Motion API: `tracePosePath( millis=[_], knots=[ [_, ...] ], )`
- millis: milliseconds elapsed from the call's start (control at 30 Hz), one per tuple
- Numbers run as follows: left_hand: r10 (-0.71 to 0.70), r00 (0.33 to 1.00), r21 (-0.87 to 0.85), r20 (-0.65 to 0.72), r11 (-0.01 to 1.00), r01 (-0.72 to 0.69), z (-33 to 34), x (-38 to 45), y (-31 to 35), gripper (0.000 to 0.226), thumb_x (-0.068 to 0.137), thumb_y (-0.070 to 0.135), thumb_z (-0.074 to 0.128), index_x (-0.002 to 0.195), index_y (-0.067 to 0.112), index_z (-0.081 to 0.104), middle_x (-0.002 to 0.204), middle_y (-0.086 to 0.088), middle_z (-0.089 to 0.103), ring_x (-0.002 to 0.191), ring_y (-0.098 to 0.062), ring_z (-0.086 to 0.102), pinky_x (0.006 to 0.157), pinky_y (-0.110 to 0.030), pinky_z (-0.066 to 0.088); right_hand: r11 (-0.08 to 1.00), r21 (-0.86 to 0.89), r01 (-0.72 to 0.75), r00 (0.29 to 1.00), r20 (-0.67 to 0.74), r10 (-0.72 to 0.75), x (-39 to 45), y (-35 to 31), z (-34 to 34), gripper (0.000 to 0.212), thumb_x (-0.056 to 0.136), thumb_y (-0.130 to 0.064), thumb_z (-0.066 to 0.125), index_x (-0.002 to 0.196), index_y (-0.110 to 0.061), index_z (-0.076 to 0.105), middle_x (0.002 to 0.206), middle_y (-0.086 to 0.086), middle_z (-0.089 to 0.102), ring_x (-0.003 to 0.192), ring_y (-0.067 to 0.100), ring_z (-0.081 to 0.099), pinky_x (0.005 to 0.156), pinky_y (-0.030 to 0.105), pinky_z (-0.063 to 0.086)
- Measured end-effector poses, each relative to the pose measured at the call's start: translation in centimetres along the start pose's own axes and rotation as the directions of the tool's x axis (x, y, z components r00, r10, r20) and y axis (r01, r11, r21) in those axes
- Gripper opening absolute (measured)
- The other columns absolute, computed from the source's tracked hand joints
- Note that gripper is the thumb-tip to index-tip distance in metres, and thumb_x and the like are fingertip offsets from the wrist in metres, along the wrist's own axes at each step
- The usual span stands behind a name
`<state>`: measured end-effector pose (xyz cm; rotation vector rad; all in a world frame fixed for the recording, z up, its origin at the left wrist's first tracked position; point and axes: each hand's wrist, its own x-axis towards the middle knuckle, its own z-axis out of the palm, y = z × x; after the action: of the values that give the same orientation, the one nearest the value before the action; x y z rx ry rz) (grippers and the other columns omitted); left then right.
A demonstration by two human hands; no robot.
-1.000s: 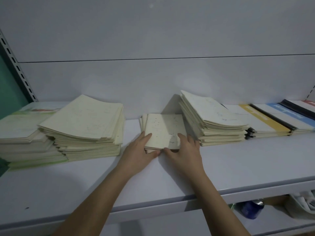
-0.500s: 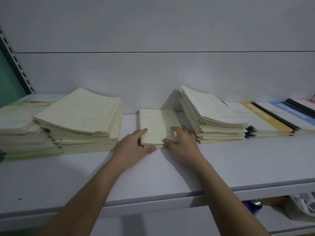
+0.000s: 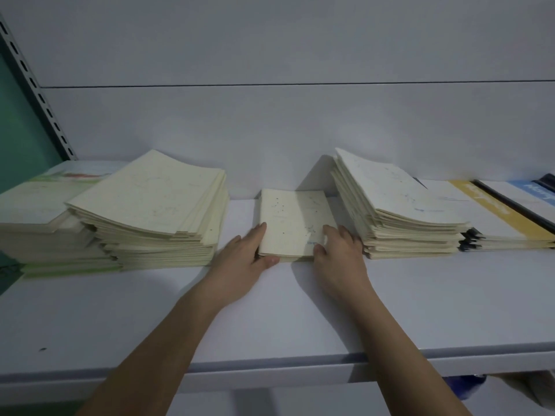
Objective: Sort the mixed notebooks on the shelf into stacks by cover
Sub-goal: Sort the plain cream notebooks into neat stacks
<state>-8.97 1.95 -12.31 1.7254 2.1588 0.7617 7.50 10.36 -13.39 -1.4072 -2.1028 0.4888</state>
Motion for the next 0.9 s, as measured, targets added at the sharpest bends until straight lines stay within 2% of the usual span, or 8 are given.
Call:
tracePosePath(
  millis=[133, 233, 467, 567, 667, 733, 800, 900],
  knots=[
    [0.044, 0.999, -0.015, 0.024, 0.999, -0.044, 0.3, 0.5, -0.2, 0.053, 0.099, 0.033, 0.052, 0.146, 0.025, 0.031, 0.126, 0.015, 0.050, 0.120, -0.016, 0.046, 0.107, -0.037, 0.037, 1.000, 0.022, -0.022, 1.000, 0.007, 0.022, 0.0, -0.3, -0.1, 0.036, 0.095, -0.011, 0.043, 0.130, -0.006, 0.046, 0.134, 0.016, 0.042, 0.125, 0.037, 0.033, 0.102, 0.039, 0.025],
    [0.017, 0.998, 0.033, 0.068, 0.999, -0.019, 0.4, 0.8, -0.6, 0.065, 0.101, 0.038, 0.046, 0.155, 0.024, 0.013, 0.156, 0.008, 0.027, 0.144, -0.017, 0.025, 0.120, -0.035, 0.013, 0.998, 0.045, -0.031, 0.999, 0.015, 0.031, -0.2, -0.5, -0.2, 0.039, 0.093, -0.008, 0.042, 0.131, -0.005, 0.045, 0.136, 0.016, 0.040, 0.127, 0.037, 0.031, 0.104, 0.040, 0.027],
    [-0.013, 0.998, 0.006, 0.068, 1.000, 0.012, -0.2, -0.1, 0.3, 0.075, 0.094, 0.049, 0.053, 0.155, 0.028, 0.014, 0.151, 0.019, 0.025, 0.146, -0.015, 0.020, 0.120, -0.033, 0.013, 1.000, -0.008, 0.015, 0.999, -0.032, -0.015, -1.7, -1.3, -1.1, 0.047, 0.094, -0.009, 0.042, 0.141, -0.002, 0.035, 0.153, 0.022, 0.024, 0.132, 0.043, 0.032, 0.108, 0.045, 0.031],
    [0.017, 1.000, 0.022, -0.007, 1.000, -0.017, -0.2, -0.5, 1.0, 0.085, 0.081, 0.067, 0.057, 0.151, 0.031, 0.025, 0.150, 0.010, 0.039, 0.139, -0.019, 0.037, 0.114, -0.042, 0.031, 0.967, -0.072, 0.245, 0.956, -0.146, -0.254, -4.0, -1.3, -2.8, 0.044, 0.092, -0.009, 0.049, 0.136, -0.006, 0.046, 0.148, 0.017, 0.039, 0.121, 0.037, 0.049, 0.094, 0.042, 0.047],
    [0.075, 0.959, 0.000, -0.272, 0.997, -0.078, 0.5, -1.1, 3.5, 0.072, 0.089, 0.049, 0.061, 0.149, 0.022, 0.032, 0.157, 0.004, 0.031, 0.144, -0.016, 0.028, 0.117, -0.037, 0.025, 0.863, -0.025, 0.504, 0.779, -0.417, -0.467, -5.8, -0.8, -6.9, 0.028, 0.089, -0.007, 0.049, 0.112, -0.010, 0.064, 0.113, 0.002, 0.065, 0.091, 0.017, 0.061, 0.068, 0.020, 0.044],
    [0.110, 0.939, -0.194, -0.327, 0.964, -0.181, 1.0, -1.2, 7.1, 0.068, 0.090, 0.044, 0.062, 0.149, 0.025, 0.033, 0.155, 0.008, 0.032, 0.142, -0.011, 0.030, 0.114, -0.032, 0.028, 0.856, 0.054, 0.514, 0.696, -0.609, -0.380, -5.2, 0.4, -10.1, 0.026, 0.087, -0.005, 0.046, 0.102, -0.010, 0.066, 0.099, -0.001, 0.063, 0.088, 0.015, 0.057, 0.068, 0.019, 0.041],
    [0.165, 0.958, -0.310, -0.236, 0.921, -0.235, 1.9, -0.8, 11.5, 0.077, 0.089, 0.046, 0.063, 0.152, 0.028, 0.023, 0.156, 0.015, 0.025, 0.141, -0.004, 0.025, 0.112, -0.027, 0.025, 0.905, 0.219, 0.364, 0.718, -0.686, -0.123, -3.2, 2.7, -12.5, 0.028, 0.087, -0.005, 0.044, 0.105, -0.013, 0.064, 0.104, -0.005, 0.057, 0.099, 0.019, 0.054, 0.079, 0.027, 0.043],
    [0.207, 0.976, -0.395, -0.074, 0.892, -0.219, 3.6, 1.0, 16.3, 0.087, 0.093, 0.045, 0.058, 0.156, 0.027, 0.001, 0.162, 0.011, 0.003, 0.146, -0.006, 0.009, 0.109, -0.021, 0.011, 0.948, 0.314, -0.053, 0.864, -0.461, 0.202, 0.3, 8.0, -14.5, 0.032, 0.096, -0.020, 0.041, 0.123, -0.013, 0.057, 0.127, 0.008, 0.050, 0.122, 0.029, 0.043, 0.097, 0.035, 0.035]
  ],
)
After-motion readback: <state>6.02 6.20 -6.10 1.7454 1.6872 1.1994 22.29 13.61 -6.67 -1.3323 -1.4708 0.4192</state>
